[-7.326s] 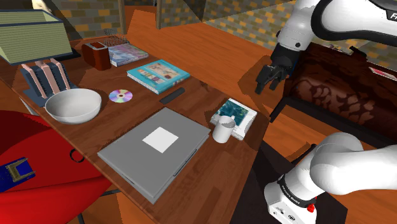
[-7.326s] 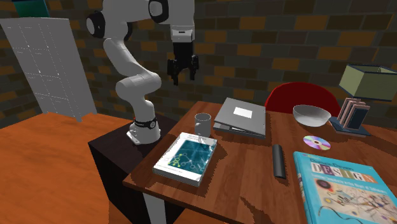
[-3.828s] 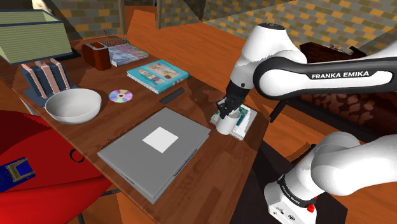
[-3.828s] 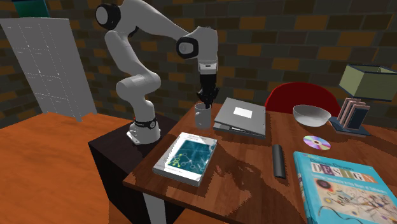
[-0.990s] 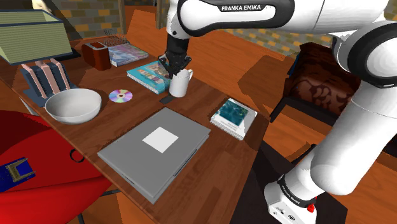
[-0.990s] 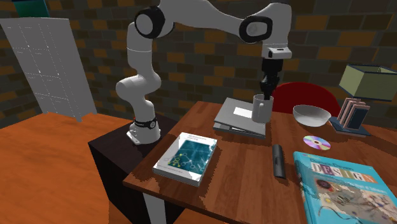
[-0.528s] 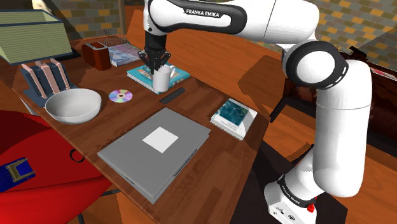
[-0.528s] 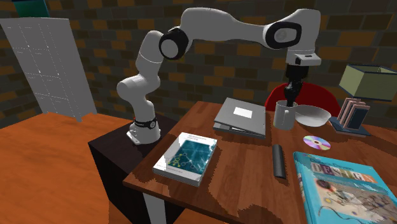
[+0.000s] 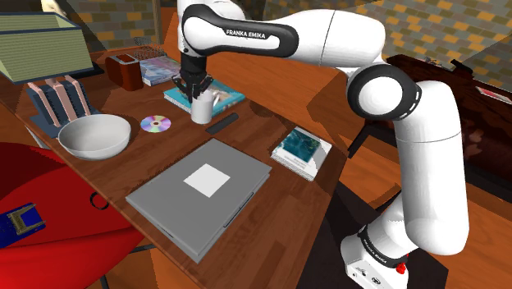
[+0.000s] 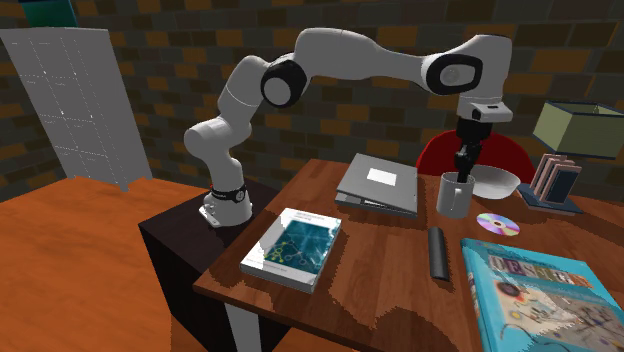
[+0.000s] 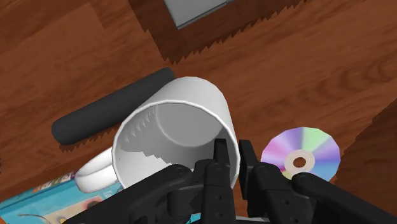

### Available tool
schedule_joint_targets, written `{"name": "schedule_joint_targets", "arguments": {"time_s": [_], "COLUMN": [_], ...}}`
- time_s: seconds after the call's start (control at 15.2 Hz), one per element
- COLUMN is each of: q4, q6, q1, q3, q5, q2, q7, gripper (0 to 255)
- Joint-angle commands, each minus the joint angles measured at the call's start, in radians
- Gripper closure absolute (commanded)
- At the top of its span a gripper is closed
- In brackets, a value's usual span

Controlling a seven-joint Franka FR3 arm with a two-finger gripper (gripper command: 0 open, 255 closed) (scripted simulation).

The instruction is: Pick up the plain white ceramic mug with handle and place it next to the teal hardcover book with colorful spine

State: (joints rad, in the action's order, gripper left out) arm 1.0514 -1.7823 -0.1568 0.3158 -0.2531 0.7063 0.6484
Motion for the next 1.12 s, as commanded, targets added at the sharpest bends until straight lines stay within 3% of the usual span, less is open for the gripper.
{"name": "schedule_joint_targets", "arguments": {"time_s": [0.0,0.59,1.06], "q4": [0.029,0.129,0.129], "q6": [-0.028,-0.137,-0.137], "q1": [0.003,0.014,0.014], "q3": [0.0,-0.004,-0.004], "q5": [-0.001,-0.009,-0.009], "q2": [-0.001,0.01,0.01], "q7": [0.004,0.017,0.017], "gripper": [255,255,255]}}
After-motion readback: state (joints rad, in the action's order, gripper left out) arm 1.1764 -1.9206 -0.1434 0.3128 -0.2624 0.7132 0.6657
